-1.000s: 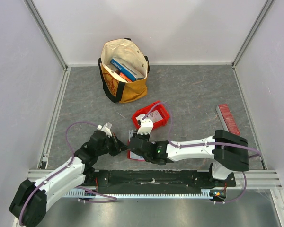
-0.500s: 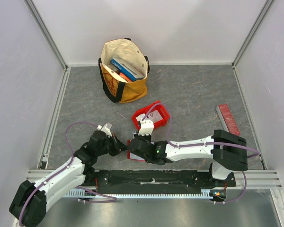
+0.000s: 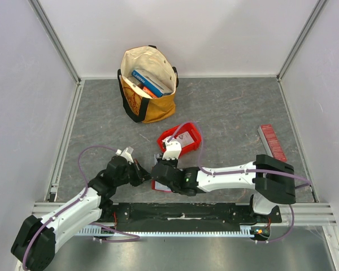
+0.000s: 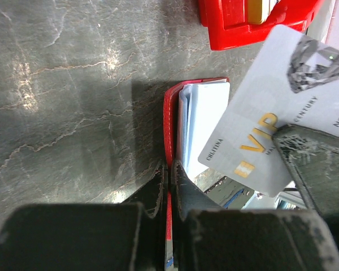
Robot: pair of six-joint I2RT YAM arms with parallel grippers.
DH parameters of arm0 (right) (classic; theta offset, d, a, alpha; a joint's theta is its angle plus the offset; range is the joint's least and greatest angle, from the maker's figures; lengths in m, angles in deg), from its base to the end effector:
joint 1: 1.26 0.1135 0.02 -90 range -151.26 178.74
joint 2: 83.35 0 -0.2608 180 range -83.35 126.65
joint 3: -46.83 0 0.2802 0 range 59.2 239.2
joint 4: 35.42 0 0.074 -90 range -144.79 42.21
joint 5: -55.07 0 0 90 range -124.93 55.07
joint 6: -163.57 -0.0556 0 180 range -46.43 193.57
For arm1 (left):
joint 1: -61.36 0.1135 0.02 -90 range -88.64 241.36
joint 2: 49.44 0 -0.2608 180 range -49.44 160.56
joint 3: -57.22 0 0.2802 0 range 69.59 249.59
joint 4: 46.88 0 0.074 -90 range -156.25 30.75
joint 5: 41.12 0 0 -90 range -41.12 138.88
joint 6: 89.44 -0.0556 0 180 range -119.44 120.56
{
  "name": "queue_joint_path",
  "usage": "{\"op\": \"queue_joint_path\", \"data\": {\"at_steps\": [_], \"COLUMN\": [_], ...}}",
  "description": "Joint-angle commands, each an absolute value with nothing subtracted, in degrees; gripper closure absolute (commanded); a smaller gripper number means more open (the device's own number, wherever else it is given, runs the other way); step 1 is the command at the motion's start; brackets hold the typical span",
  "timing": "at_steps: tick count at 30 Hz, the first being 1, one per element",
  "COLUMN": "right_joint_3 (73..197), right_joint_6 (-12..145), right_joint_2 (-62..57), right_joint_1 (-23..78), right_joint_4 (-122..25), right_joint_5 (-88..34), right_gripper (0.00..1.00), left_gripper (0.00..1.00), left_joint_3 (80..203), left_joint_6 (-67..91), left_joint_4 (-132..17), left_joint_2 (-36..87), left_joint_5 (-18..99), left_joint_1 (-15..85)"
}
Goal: Put the credit cards into the card holder
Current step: Insert the credit card into the card holder.
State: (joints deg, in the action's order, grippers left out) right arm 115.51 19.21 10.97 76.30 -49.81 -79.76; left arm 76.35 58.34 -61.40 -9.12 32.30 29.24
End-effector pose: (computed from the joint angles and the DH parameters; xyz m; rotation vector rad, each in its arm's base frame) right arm 0.1199 0.3618 0.1794 -0.0262 2.0864 0.5277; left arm 0.1489 -0.1122 0.1067 -0.3617 2.4037 -1.1280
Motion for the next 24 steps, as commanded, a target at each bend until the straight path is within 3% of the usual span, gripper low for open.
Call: {"op": "queue_joint_path", "data": {"at_steps": [1, 24], "right_joint_3": [117.38, 120.99], "right_joint_6": [19.08, 21.90], "right_joint_2": [13.06, 14.38], "right_joint_1": [75.65, 75.47], "right_joint_4": [-48.31, -52.97], "right_joint_5": [-79.67, -79.05], "right_gripper": [1.00, 1.00], "left_gripper": [0.98, 0.98], "left_joint_3": [76.27, 76.44], "left_joint_6": [60.07, 59.89], "left_joint_4": [-61.27, -61.18], "left_joint_2": [-9.80, -9.62], "left_joint_5": [31.91, 32.09], "left_joint_1": [29.19, 29.19]}}
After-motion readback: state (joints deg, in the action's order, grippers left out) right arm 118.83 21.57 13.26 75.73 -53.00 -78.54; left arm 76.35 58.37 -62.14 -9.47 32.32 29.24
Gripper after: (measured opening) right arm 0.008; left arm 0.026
